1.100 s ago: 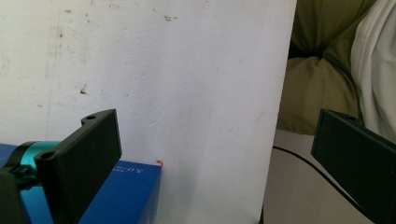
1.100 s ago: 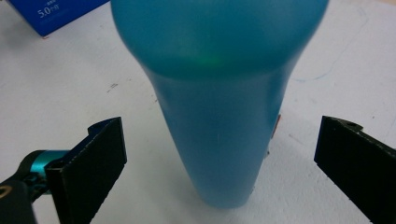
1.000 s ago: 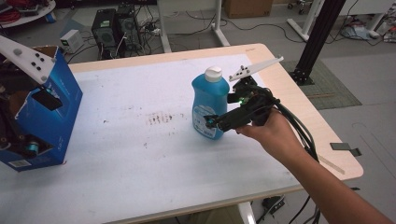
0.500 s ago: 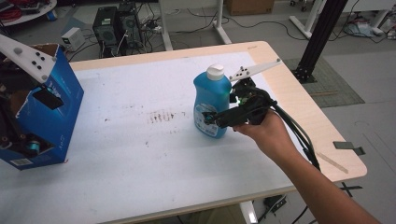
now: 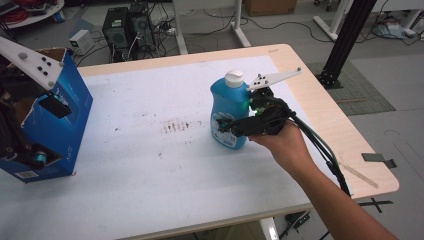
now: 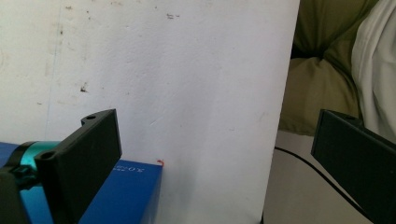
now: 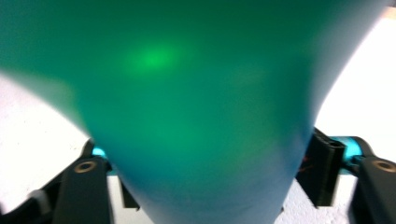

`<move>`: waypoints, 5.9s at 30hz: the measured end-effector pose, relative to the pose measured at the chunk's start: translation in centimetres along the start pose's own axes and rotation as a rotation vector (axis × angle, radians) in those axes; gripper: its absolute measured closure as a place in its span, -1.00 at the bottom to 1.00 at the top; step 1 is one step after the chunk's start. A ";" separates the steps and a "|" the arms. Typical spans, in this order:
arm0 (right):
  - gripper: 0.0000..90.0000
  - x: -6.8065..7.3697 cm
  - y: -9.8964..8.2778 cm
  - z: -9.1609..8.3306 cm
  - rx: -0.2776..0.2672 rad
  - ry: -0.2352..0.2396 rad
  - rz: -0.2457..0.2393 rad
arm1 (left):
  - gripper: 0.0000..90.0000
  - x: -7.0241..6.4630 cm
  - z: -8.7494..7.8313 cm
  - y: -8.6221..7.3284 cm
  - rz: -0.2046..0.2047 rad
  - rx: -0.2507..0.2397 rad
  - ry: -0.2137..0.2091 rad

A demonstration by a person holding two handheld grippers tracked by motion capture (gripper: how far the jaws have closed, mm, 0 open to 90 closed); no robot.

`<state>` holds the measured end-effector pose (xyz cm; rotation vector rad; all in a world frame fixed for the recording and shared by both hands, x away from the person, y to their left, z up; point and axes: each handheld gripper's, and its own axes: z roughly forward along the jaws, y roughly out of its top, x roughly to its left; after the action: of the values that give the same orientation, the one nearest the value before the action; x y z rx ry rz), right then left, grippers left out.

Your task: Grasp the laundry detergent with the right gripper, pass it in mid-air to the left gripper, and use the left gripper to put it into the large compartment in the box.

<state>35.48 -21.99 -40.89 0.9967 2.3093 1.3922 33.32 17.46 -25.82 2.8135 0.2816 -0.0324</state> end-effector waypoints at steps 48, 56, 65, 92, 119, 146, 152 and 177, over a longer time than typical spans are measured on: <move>0.01 2.3 7.7 -1.6 0.109 0.374 -0.376 | -0.96 2.0 -1.0 7.8 0.109 0.026 -0.054; 0.01 2.9 8.8 -0.5 0.116 0.436 -0.419 | -0.96 2.2 -0.6 9.9 0.143 0.022 -0.082; 0.01 4.0 9.8 0.7 0.111 0.485 -0.443 | -0.96 2.4 0.0 11.4 0.167 0.037 -0.087; 0.01 7.3 10.7 4.1 0.112 0.549 -0.474 | -0.96 2.2 0.4 15.0 0.210 0.025 -0.086; 0.01 7.9 11.0 4.5 0.110 0.565 -0.462 | -0.52 2.3 1.4 15.2 0.249 0.049 -0.114; -0.05 8.1 11.0 4.8 0.084 0.612 -0.442 | -0.15 1.7 0.7 15.0 0.233 0.072 -0.134; -0.62 6.8 10.9 4.4 0.122 0.620 -0.359 | -0.15 2.1 -1.3 14.3 0.193 0.066 -0.093; -0.98 -0.7 9.5 -4.4 0.562 0.206 -0.411 | -0.15 4.5 -11.0 10.0 -0.176 0.019 0.101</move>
<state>37.60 -22.55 -30.58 0.4553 2.9266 0.7250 39.57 12.40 -12.50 2.8054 0.5539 0.0676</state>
